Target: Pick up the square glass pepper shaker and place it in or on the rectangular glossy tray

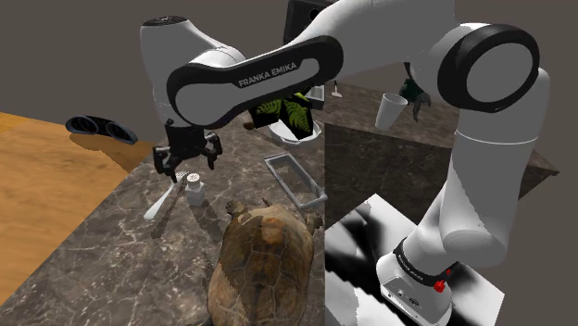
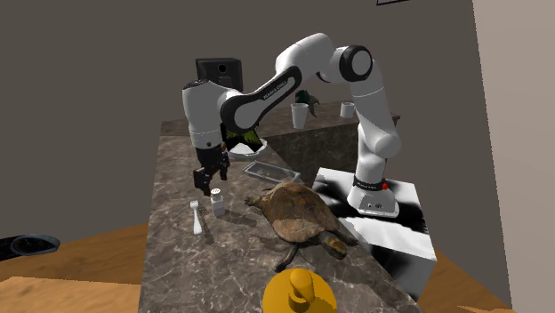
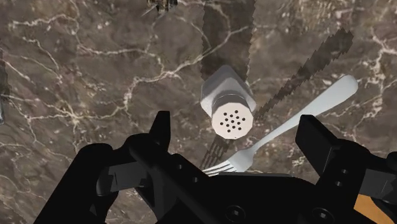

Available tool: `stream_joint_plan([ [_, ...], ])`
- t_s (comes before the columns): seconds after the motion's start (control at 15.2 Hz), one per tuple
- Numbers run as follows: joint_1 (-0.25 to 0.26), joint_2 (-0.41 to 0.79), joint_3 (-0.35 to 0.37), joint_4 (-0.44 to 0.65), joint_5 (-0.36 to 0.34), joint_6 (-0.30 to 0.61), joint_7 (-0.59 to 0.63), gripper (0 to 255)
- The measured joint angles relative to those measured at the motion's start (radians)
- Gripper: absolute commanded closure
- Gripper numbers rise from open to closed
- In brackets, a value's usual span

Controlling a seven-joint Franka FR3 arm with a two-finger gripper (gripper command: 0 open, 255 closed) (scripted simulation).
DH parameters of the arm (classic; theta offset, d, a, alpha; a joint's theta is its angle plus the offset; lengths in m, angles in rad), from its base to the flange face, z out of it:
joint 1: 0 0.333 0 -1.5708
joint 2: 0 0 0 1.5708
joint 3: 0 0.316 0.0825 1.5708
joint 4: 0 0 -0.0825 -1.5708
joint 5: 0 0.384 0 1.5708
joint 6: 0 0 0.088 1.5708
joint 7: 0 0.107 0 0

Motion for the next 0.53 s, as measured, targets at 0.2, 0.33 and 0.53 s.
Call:
stream_joint_plan([
  [0.2,0.004,0.018,-0.003,-0.014,-0.009,0.031,0.007,0],
  [0.33,0.006,0.029,-0.006,-0.023,-0.015,0.049,0.011,0],
  [0.53,0.005,0.030,-0.007,-0.033,-0.016,0.060,0.012,0],
])
